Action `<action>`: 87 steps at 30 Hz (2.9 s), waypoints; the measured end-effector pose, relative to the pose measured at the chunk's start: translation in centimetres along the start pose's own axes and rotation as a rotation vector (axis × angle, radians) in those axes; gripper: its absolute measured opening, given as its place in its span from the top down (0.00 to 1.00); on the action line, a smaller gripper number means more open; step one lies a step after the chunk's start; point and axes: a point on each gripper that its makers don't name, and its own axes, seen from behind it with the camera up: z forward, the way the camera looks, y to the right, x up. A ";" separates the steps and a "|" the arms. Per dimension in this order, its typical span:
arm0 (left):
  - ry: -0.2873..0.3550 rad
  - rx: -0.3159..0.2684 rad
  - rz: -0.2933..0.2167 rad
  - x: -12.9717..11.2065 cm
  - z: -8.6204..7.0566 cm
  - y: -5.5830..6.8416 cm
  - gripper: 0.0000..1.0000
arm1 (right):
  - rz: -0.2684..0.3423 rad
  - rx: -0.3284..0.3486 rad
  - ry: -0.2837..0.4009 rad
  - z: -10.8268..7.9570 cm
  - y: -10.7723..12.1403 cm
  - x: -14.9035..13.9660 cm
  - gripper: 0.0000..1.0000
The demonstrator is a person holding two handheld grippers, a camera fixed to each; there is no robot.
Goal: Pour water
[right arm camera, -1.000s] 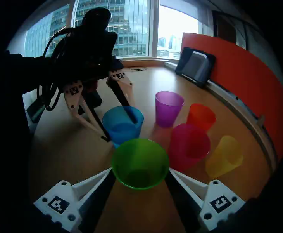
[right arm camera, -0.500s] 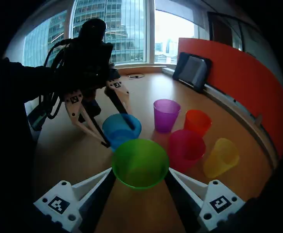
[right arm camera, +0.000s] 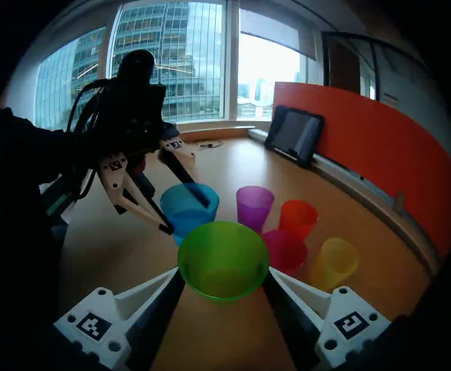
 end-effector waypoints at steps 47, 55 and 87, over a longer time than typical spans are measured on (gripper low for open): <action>0.338 0.153 0.045 11.8 -5.5 -1.0 0.15 | 0.014 -0.151 0.354 -6.2 1.2 10.7 0.11; 0.338 0.202 0.117 13.4 -6.5 -2.2 0.15 | 0.013 -0.148 0.360 -5.9 1.1 11.0 0.11; 0.346 0.395 0.493 21.6 -9.6 -3.7 0.15 | -0.005 -0.117 0.358 -4.5 -0.3 11.0 0.11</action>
